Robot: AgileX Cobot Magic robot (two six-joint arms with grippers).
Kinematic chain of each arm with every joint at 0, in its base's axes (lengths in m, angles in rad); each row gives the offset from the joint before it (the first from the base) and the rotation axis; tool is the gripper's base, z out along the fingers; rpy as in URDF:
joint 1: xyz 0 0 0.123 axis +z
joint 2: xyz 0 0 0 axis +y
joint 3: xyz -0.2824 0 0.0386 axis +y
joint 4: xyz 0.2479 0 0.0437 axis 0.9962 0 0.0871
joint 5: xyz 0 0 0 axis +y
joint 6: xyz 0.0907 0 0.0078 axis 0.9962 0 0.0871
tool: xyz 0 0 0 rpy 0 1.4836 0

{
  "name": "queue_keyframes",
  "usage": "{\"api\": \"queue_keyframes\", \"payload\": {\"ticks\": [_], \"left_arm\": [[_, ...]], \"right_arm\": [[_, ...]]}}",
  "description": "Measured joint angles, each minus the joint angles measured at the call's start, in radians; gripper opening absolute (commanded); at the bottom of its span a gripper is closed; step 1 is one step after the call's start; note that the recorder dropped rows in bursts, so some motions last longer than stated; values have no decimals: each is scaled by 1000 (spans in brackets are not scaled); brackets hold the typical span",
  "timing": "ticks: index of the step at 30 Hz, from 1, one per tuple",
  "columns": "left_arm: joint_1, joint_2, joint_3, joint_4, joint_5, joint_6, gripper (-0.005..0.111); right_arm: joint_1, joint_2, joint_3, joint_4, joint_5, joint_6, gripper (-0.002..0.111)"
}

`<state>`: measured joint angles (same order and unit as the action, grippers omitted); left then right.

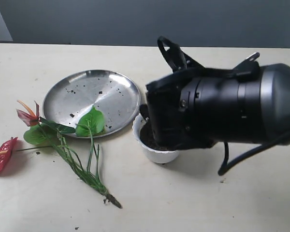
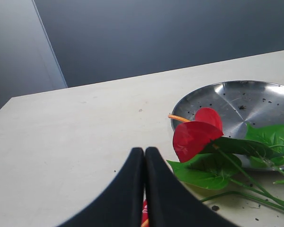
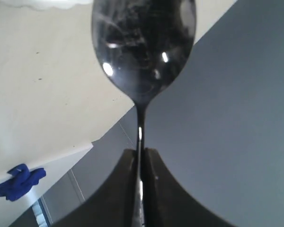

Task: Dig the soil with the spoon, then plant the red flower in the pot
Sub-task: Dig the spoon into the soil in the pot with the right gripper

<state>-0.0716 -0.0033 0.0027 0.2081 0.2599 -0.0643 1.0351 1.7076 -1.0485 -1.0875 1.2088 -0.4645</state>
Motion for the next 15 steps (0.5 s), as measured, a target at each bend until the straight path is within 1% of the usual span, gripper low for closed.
{"api": "queue_keyframes", "payload": {"ticks": [5, 15], "left_arm": [[0, 0, 0, 0, 0, 0, 2], [0, 0, 0, 0, 0, 0, 2]], "right_arm": [[16, 0, 85, -46, 4, 10, 0], [34, 33, 92, -172, -32, 18, 0]]}}
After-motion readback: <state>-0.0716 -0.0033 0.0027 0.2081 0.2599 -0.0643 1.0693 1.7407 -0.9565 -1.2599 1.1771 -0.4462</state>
